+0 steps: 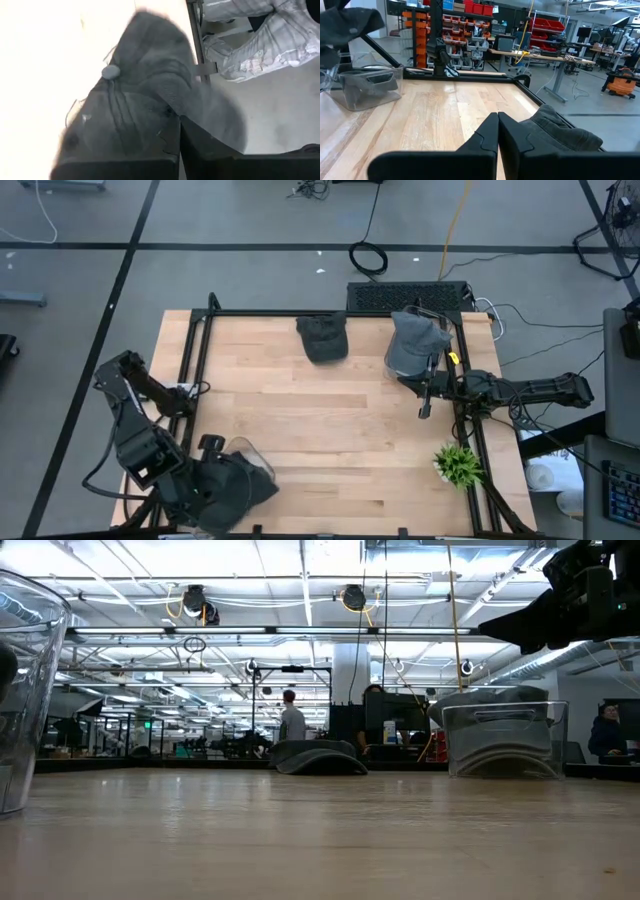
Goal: Pick & Place hat
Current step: Put the left black cap into the bottom transparent bin
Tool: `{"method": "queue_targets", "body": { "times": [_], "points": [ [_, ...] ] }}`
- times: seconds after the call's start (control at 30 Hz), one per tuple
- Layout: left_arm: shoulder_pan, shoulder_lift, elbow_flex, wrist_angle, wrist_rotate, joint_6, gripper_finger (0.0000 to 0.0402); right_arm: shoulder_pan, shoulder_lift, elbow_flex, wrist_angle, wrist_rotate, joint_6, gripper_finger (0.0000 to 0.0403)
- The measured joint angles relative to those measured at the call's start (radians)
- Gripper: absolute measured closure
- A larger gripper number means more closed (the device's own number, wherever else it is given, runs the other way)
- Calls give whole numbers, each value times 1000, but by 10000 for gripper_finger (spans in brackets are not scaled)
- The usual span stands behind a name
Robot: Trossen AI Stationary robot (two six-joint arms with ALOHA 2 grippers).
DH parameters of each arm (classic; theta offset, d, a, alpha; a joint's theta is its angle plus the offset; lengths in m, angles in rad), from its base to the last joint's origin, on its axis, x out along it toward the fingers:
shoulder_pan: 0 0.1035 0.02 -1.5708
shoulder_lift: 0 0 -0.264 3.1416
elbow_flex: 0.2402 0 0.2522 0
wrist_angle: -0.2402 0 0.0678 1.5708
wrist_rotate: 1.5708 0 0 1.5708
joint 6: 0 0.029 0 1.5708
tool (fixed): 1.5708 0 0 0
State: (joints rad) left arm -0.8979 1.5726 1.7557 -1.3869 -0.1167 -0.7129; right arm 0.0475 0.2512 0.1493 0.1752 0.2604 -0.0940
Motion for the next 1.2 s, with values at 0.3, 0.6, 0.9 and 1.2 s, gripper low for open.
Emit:
{"method": "queue_targets", "body": {
  "times": [0.3, 0.6, 0.9, 1.2],
  "points": [
    [-43, 0, -1, -60, 91, -191, 399, 0, 0, 0, 0, 0, 0, 403],
    [-68, 0, -31, -44, 124, -306, 399, 0, 0, 0, 0, 0, 0, 403],
    [-66, -1, -98, -42, 135, -284, 397, 0, 0, 0, 0, 0, 0, 403],
    [-43, -1, -192, -65, 126, -213, 399, 0, 0, 0, 0, 0, 0, 403]
  ]
}}
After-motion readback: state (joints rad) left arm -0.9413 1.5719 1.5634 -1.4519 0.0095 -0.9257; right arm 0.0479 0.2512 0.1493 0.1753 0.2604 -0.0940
